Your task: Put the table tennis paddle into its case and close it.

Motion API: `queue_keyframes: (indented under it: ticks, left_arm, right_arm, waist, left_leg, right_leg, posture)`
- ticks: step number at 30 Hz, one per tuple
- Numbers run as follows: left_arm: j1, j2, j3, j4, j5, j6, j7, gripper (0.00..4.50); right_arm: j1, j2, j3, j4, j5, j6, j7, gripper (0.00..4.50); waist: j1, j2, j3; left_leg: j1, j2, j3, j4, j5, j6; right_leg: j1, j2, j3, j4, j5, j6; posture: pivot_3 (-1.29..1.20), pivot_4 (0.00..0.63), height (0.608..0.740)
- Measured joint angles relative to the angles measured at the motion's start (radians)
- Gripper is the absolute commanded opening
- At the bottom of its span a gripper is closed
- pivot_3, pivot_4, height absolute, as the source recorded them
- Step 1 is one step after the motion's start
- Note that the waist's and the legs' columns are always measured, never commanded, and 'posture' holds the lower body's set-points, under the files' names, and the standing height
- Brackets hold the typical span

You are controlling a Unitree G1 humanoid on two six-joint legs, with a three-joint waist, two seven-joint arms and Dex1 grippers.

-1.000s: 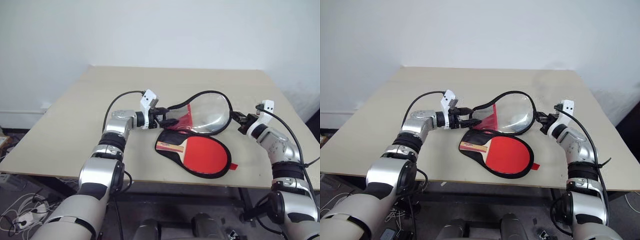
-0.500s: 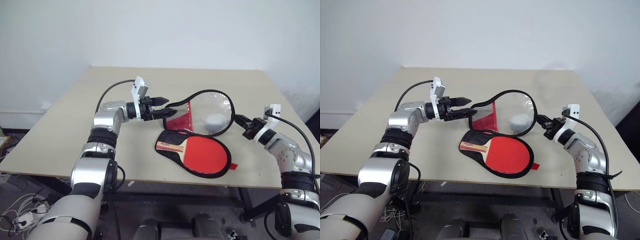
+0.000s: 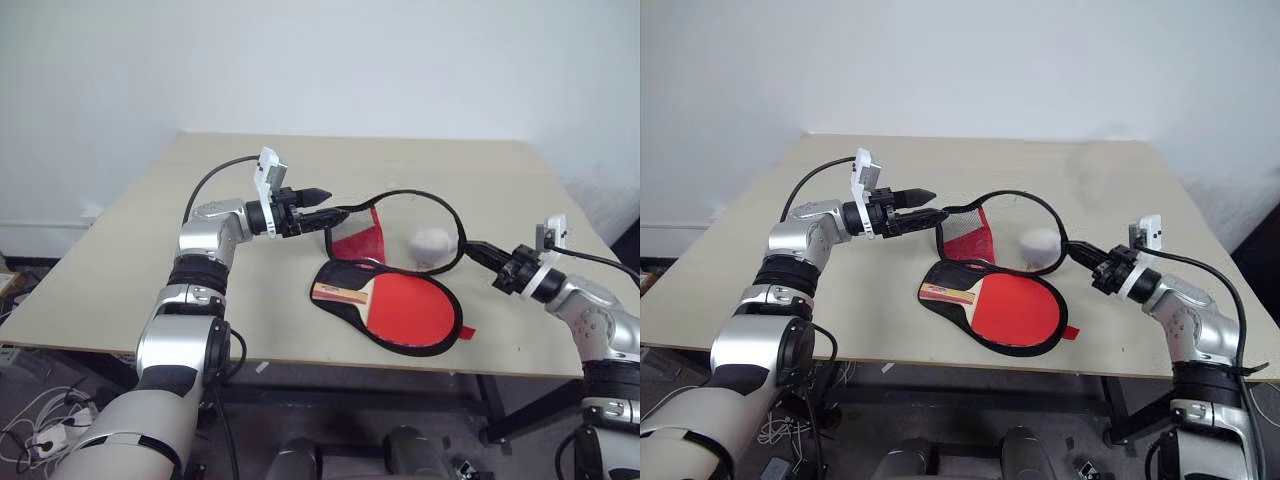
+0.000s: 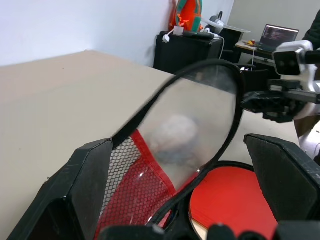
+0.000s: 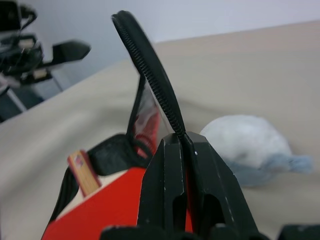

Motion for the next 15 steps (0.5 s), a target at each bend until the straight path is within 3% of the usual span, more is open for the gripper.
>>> queue_keyframes:
  ticks: [15]
  left_arm:
    - [0.000, -0.001, 0.000, 0.002, -0.001, 0.001, -0.001, 4.50]
  right_arm:
    - [0.042, -0.150, 0.179, -0.006, -0.127, -0.105, 0.215, 0.04]
  waist:
    - [0.002, -0.001, 0.000]
  left_leg:
    - [-0.001, 0.000, 0.000, 0.005, 0.000, 0.000]
  right_leg:
    - [0.001, 0.000, 0.000, 0.000, 0.000, 0.001]
  posture:
    - [0.00, 0.000, 0.740]
